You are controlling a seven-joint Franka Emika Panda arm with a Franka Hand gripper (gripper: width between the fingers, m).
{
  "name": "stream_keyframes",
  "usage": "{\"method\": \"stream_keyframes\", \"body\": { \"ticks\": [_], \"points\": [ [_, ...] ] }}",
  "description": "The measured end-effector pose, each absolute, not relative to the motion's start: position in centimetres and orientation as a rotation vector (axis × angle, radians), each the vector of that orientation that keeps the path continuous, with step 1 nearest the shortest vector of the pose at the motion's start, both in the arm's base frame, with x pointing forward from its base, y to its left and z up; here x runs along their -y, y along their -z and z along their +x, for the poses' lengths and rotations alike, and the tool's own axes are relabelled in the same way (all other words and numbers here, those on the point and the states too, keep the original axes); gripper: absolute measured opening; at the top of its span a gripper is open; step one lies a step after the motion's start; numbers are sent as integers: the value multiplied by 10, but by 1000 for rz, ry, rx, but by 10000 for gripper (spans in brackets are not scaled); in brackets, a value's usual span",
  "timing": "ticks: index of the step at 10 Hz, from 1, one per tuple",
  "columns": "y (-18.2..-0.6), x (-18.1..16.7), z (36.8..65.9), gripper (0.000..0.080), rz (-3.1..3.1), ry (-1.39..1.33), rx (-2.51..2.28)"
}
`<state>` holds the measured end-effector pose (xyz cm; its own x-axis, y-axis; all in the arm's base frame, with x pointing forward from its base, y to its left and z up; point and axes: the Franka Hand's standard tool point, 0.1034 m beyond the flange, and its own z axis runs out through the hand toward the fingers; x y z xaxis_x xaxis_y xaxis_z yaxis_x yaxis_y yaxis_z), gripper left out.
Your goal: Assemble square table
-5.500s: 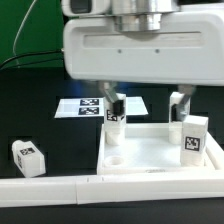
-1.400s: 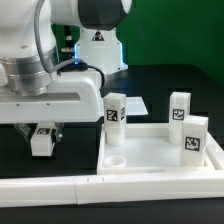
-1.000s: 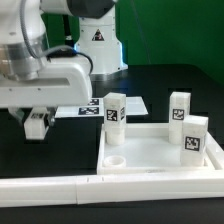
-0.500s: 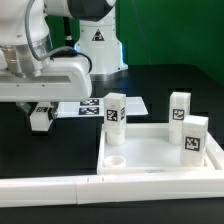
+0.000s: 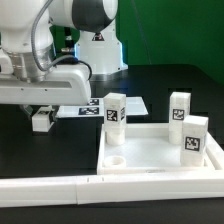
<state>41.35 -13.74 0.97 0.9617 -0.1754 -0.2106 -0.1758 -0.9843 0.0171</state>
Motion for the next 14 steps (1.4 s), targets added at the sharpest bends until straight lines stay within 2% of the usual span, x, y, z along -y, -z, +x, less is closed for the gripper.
{"method": "stream_keyframes", "body": {
  "ticks": [3, 4, 5, 6, 7, 10, 11, 14],
  "points": [
    [-9, 138, 414, 284, -3108, -340, -278],
    [-10, 135, 412, 469, -3090, -383, -274],
    [-17, 133, 419, 585, -3058, -439, -271],
    [-25, 132, 427, 585, -3033, -507, -254],
    [-31, 130, 434, 636, -2987, -663, -224],
    [-24, 133, 458, 649, -2867, -986, -190],
    [-15, 135, 456, 649, -2859, -1020, -191],
    [-7, 131, 432, 649, -2767, -1189, -228]
  ]
}}
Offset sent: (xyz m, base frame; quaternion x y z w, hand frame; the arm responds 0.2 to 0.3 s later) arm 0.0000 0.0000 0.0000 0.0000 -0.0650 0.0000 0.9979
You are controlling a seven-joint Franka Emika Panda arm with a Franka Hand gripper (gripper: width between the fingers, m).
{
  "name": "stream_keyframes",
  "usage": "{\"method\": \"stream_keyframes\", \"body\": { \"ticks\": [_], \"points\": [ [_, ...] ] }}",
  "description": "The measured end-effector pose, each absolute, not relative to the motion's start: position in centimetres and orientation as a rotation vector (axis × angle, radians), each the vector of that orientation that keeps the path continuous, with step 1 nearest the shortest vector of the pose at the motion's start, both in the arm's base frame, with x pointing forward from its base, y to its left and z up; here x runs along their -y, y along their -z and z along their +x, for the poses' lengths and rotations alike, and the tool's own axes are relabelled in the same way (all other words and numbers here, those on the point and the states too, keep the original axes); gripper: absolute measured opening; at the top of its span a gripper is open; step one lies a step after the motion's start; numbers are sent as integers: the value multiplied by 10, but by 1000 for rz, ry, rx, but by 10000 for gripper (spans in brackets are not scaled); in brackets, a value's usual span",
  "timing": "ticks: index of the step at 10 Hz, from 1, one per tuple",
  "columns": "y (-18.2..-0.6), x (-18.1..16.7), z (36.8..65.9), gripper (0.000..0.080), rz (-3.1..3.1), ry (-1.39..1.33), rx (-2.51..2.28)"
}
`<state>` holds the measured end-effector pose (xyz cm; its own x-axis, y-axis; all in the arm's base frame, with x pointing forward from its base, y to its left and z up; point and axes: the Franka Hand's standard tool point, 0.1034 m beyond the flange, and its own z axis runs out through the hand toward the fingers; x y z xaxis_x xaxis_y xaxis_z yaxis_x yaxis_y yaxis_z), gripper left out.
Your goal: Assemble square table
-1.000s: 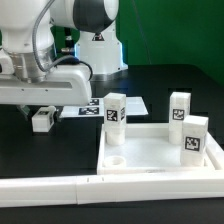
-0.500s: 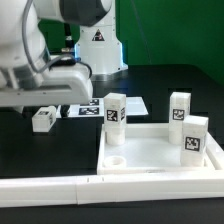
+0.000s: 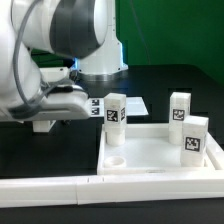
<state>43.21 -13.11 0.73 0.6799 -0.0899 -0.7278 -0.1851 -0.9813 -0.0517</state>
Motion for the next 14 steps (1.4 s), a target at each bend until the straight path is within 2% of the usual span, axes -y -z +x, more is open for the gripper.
{"method": "stream_keyframes", "body": {
  "ticks": [2, 3, 9, 11, 12, 13, 14],
  "points": [
    [-7, 130, 420, 649, -2735, -1242, -260],
    [-13, 131, 417, 649, -2700, -1282, -274],
    [-12, 134, 422, 649, -2702, -1278, -276],
    [-12, 134, 421, 391, -2702, -1279, -276],
    [-12, 134, 421, 391, -2702, -1279, -276],
    [-12, 134, 421, 282, -2702, -1279, -276],
    [-12, 134, 422, 282, -2703, -1277, -275]
  ]
}}
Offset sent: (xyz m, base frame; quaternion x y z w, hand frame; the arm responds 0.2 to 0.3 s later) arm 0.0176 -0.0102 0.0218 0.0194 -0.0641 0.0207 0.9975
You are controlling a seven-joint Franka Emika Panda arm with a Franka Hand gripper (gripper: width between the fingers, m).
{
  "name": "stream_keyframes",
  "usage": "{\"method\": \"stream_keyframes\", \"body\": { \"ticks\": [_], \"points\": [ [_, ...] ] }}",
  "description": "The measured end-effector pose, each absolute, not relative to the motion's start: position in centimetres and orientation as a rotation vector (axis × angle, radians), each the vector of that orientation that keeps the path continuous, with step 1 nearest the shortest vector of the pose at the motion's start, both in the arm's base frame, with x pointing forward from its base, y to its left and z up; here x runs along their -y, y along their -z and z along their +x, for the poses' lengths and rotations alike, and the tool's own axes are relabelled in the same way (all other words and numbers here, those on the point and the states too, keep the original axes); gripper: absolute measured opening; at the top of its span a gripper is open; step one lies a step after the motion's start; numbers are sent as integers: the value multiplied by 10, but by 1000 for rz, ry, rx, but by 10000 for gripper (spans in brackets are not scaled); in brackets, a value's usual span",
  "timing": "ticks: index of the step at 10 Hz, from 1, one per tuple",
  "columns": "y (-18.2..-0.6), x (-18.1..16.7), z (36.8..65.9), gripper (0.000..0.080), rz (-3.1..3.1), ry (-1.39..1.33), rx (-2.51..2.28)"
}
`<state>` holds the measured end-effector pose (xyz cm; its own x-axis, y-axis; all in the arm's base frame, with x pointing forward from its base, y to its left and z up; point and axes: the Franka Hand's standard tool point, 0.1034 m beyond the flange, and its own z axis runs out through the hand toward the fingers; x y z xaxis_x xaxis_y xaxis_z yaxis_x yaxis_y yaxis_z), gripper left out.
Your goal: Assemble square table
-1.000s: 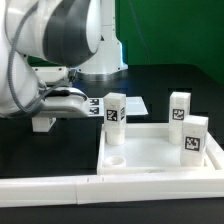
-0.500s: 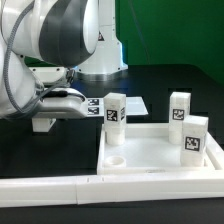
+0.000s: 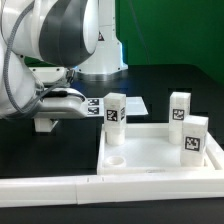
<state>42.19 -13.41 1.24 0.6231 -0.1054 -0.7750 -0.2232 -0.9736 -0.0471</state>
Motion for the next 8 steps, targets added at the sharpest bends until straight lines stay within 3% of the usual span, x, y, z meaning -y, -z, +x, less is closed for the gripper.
{"method": "stream_keyframes", "body": {
  "ticks": [1, 3, 4, 8],
  "points": [
    [-19, 132, 430, 282, -2722, -1246, -255],
    [-60, 122, 466, 282, -2775, -1091, -139],
    [-71, 123, 481, 282, -2841, -942, -100],
    [-72, 125, 482, 284, -2988, -592, -131]
  ]
}}
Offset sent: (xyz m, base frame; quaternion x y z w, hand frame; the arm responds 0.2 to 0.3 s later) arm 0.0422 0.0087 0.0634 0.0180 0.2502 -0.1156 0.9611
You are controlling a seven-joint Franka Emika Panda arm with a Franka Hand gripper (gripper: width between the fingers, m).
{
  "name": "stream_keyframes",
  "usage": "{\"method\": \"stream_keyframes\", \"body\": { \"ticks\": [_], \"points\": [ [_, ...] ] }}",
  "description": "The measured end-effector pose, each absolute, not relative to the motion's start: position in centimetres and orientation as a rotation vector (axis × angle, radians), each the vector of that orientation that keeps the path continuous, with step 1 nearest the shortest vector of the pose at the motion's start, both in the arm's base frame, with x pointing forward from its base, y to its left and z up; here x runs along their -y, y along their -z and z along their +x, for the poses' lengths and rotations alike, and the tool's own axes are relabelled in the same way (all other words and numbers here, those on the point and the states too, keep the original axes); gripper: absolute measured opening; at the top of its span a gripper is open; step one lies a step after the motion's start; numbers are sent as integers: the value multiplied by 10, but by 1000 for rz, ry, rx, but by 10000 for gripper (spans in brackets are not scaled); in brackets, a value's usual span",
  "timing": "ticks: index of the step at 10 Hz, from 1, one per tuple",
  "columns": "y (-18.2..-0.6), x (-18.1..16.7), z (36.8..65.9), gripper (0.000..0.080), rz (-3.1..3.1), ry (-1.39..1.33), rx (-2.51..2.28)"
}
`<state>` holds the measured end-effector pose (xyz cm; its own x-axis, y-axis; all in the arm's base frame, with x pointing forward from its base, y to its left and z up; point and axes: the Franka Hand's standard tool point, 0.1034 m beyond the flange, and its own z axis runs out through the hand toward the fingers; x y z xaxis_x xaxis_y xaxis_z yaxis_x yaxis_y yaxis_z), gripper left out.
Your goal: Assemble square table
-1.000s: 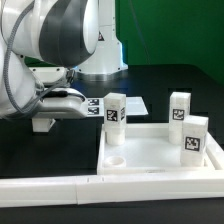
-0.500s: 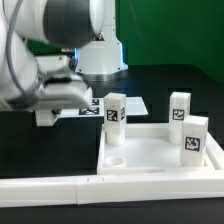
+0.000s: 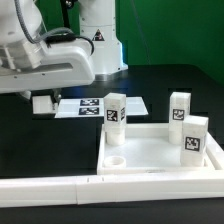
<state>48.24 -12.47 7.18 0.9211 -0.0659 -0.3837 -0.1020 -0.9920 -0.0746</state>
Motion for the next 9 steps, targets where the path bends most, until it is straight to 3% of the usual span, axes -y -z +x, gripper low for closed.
{"method": "stream_keyframes", "body": {
  "ticks": [2, 3, 8, 9],
  "points": [
    [-106, 101, 523, 284, -2974, -414, -109],
    [-117, 100, 545, 284, -2956, -202, -65],
    [-116, 116, 547, 284, -3055, 233, -103],
    [-124, 95, 564, 284, -3064, 361, -63]
  ]
}}
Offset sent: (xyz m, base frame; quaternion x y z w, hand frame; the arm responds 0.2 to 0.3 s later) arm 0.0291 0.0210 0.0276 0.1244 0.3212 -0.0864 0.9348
